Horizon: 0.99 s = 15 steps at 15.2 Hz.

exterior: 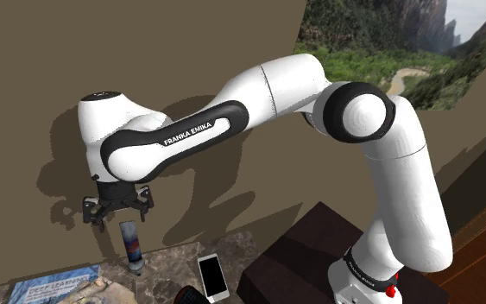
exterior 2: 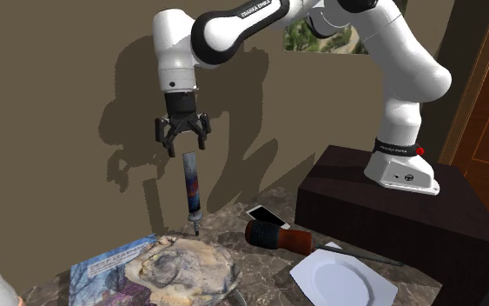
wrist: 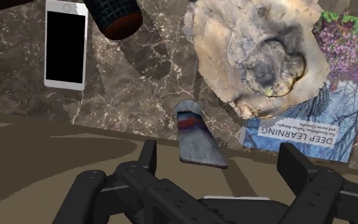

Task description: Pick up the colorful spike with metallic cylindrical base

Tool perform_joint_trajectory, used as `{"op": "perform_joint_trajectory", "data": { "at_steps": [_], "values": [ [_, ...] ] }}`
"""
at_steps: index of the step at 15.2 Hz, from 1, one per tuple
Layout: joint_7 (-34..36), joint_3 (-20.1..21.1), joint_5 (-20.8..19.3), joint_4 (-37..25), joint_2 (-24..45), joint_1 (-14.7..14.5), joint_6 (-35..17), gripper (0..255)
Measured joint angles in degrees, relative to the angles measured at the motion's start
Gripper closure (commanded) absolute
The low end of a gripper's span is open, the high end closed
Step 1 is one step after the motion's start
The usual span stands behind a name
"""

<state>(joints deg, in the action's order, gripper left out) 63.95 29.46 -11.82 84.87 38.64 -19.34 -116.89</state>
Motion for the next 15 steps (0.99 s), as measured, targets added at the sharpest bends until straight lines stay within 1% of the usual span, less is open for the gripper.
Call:
{"op": "perform_joint_trajectory", "data": {
  "at_steps": [3,4,9,13,15],
  "values": [
    [0.0,-0.2,-0.5,0.8,1.0,0.0,-1.8,0],
    [0.2,-0.3,-0.6,0.2,1.5,-0.2,-1.6,255],
    [0.4,-0.4,-0.8,-1.0,2.4,-0.7,-1.0,255],
    [0.5,-0.5,-0.8,-1.0,2.4,-0.8,-1.1,255],
    [0.1,-0.2,-0.7,0.0,1.8,-0.3,-1.5,255]
  ]
}}
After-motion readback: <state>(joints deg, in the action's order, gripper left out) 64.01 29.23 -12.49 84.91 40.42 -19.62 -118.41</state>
